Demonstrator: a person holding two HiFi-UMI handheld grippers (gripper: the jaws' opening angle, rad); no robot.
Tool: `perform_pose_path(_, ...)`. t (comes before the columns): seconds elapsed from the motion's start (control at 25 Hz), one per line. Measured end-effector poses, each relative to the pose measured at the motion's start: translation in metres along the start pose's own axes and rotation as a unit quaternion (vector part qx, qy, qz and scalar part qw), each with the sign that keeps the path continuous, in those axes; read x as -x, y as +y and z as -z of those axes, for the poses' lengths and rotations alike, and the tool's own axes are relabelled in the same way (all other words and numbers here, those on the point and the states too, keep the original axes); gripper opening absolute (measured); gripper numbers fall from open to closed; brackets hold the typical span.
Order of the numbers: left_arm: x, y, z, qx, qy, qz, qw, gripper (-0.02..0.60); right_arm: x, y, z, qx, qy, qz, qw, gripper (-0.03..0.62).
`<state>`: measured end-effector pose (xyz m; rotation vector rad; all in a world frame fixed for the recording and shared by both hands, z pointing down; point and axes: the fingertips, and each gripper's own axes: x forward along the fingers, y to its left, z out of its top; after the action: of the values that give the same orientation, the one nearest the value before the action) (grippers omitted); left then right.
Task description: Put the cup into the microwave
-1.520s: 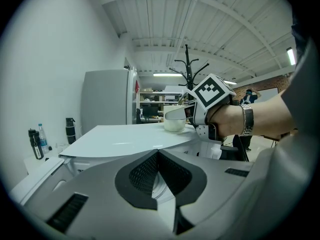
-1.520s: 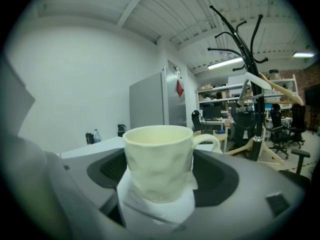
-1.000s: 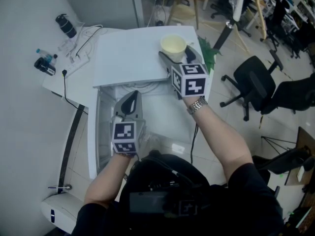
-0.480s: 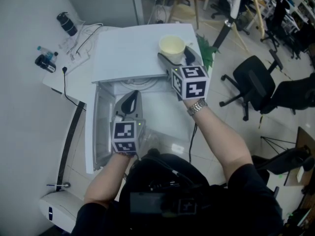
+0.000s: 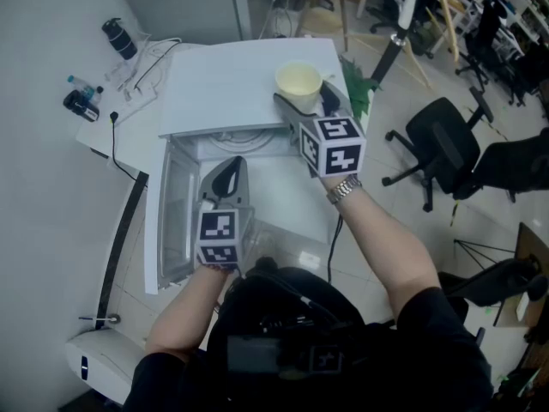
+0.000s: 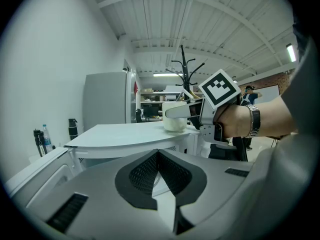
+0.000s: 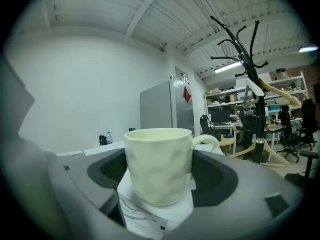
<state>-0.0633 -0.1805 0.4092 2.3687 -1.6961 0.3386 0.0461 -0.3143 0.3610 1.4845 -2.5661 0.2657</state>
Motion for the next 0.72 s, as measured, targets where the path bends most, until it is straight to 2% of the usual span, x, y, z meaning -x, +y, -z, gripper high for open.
perform_pose_path(0.72,0.027,-0.016,0.006,0.000,-0.006,-0.014,0.9999,0.002,0.036,0.029,-0.001,0.011,-0.011,-0.035,0.999,0.426)
